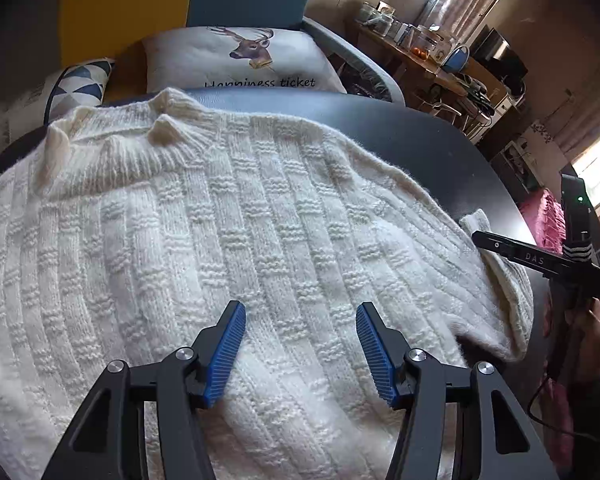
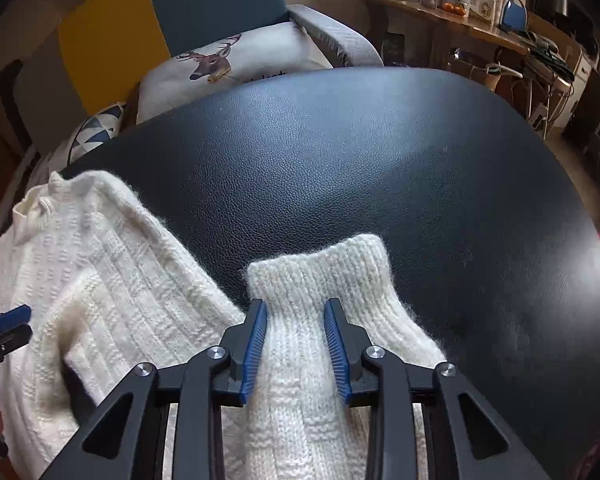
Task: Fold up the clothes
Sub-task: 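Grasp the sleeve cuff with the right gripper and lift it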
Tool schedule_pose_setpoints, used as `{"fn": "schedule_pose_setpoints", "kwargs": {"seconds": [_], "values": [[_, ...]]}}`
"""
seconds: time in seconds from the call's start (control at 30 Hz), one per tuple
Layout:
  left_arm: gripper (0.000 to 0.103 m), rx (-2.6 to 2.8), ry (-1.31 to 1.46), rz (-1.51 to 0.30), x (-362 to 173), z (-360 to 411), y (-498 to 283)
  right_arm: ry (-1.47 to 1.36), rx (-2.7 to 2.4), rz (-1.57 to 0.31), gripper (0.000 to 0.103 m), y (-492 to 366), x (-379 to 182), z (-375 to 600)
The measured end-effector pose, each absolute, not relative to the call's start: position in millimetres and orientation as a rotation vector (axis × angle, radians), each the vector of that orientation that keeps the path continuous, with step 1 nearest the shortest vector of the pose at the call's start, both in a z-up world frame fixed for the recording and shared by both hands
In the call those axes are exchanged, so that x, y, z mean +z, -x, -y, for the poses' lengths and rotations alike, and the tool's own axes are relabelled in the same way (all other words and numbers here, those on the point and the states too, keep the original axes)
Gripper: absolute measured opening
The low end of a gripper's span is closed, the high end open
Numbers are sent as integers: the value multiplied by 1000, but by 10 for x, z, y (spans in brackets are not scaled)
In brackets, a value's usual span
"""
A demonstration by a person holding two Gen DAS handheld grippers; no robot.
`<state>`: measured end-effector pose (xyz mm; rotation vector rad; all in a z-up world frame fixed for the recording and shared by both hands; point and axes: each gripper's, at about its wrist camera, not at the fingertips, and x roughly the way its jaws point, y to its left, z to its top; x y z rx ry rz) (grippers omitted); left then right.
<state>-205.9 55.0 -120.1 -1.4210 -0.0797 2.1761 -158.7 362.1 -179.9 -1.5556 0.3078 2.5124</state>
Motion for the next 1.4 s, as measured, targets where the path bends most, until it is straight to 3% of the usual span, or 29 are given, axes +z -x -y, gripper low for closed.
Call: {"fn": "schedule_pose_setpoints", "kwargs": {"seconds": [0.23,0.37,0.47,0.83,1.27,1.4], "values": [[60,2159,1395,102,-1231,-499,2026,1581,2505,-180,34,1570,-1823,-3515],[61,2150,1394,135,-1229,-477,2023,1544,2490,-128,14,1503,-1818,-3497],[61,2146,1400,125,-1229,-486,2031,1503,2516,-171,11,1424,-1744,-3575],[62,2164,1393,65,-1040,-620,2102,1017,2654,-361,10,265,-574,-4326],[62,2047,1308,-113,-720,-1525,2077,1046,2429,-765,10,-1005,-1516,-4892],[62,1914,1333,-189,-751,-2011,2017,1028,2445,-912,20,-1086,-1599,-4974]]}}
